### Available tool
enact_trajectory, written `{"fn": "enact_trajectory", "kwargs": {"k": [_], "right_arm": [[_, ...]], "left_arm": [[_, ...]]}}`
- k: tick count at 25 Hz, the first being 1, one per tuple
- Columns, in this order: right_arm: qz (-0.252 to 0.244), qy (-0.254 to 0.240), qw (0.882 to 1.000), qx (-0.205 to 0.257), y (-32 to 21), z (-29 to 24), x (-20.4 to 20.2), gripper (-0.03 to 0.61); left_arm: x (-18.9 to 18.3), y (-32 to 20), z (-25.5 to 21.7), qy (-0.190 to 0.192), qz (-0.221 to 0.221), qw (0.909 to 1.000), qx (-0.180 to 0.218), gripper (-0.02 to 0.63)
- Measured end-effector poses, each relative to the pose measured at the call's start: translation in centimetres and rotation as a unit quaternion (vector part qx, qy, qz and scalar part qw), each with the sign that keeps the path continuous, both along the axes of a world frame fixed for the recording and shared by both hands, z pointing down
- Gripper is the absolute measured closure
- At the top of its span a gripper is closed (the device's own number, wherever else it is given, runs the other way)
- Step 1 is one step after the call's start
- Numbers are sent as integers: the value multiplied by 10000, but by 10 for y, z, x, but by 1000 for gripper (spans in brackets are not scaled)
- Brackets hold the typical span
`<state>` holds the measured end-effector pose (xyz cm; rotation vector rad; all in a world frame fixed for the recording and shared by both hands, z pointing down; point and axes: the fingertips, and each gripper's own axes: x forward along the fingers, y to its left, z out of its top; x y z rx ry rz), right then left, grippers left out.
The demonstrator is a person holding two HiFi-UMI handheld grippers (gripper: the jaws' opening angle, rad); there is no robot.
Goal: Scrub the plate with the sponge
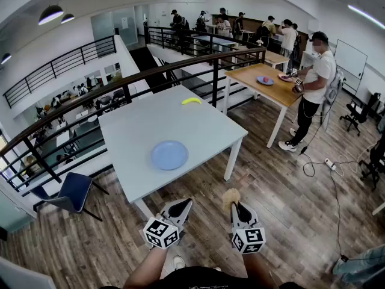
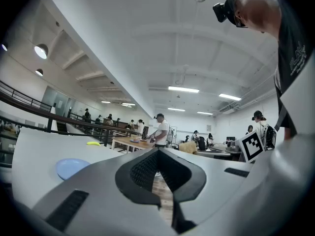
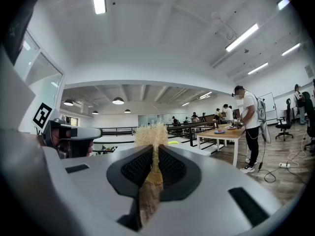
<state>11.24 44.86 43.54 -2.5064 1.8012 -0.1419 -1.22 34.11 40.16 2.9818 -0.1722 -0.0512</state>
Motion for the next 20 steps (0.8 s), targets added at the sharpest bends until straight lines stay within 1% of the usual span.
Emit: {"fn": "enact_trajectory", "kwargs": {"k": [3, 7, 11, 15, 20], "right_arm": [[-39, -11, 10000, 30, -4, -6, -5, 537], [-23, 58, 10000, 76, -14, -13, -14, 537], [-111, 88, 9999, 73, -27, -8, -23, 537], [-179, 68, 9998, 75, -42, -1, -27, 537], [-225, 56, 9997, 94, -66, -4, -35, 535]], "left_arm": [[-3, -1, 0, -33, -20, 10000, -34, 611], [-10, -7, -1, -62, 83, 9999, 15, 611], [-19, -18, 3, -24, 96, 9999, -95, 611], [-21, -24, 6, -94, 211, 9997, 62, 611], [-28, -47, 11, -108, 132, 9998, 29, 611]]}}
